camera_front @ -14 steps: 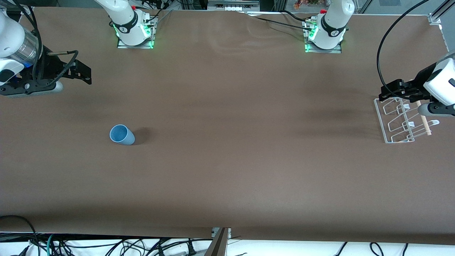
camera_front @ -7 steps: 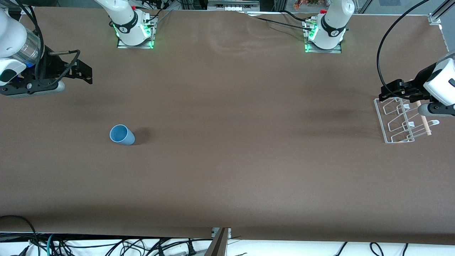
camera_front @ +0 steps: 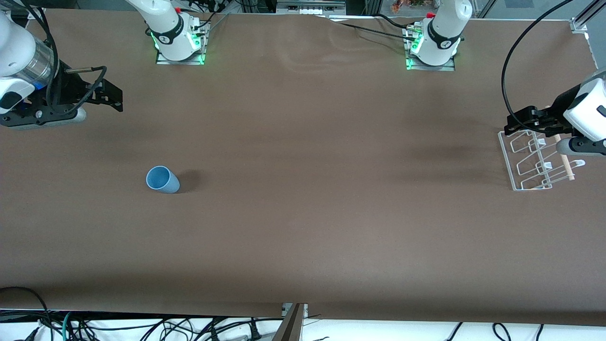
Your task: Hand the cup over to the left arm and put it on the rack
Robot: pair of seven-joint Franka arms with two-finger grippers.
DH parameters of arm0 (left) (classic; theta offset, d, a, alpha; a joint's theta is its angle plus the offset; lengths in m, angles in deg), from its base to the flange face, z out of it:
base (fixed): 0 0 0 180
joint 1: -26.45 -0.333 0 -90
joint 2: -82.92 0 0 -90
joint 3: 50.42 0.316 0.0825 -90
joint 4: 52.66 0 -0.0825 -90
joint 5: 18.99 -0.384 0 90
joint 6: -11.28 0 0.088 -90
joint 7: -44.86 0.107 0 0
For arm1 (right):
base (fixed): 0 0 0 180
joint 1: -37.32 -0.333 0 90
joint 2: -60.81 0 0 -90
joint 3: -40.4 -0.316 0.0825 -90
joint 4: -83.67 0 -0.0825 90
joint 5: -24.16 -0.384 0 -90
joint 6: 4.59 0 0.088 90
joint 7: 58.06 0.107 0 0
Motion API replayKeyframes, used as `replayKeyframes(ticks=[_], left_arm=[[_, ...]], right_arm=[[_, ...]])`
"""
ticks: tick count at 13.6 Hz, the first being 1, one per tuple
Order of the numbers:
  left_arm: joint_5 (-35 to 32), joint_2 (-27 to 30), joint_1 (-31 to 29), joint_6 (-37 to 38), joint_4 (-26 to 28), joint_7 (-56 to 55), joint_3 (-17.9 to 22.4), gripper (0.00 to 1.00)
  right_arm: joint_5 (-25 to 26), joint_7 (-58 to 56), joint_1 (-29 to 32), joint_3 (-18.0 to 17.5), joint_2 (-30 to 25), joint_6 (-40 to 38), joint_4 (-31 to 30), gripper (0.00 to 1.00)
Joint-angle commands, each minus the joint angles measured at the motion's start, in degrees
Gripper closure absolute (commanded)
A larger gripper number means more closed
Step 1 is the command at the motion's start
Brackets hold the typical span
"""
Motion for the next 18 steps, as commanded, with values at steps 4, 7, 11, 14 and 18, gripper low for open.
replayKeyframes(ticks=[4, 7, 11, 14, 18], left_arm=[[-0.9, -1.2, 0.1, 0.6, -2.1, -0.5, -0.2, 0.0], [-0.9, -1.2, 0.2, 0.6, -2.1, -0.6, -0.3, 0.0], [-0.9, -1.2, 0.1, 0.6, -2.1, -0.5, -0.3, 0.0], [-1.0, -1.2, 0.1, 0.6, -2.1, -0.5, -0.3, 0.0], [-1.0, -1.2, 0.1, 0.6, -2.1, -0.5, -0.3, 0.0]], right_arm=[[0.9, -0.8, 0.6, -0.6, -1.2, -0.6, -0.6, 0.0], [1.0, -0.9, 0.6, -0.6, -1.2, -0.5, -1.4, 0.0], [2.1, -4.6, 0.6, -0.2, -1.0, 0.0, -1.4, 0.0], [2.1, -4.5, 0.6, -0.1, -0.8, 0.1, -1.4, 0.0], [2.2, -4.5, 0.7, 0.0, -0.7, 0.2, -1.4, 0.0]])
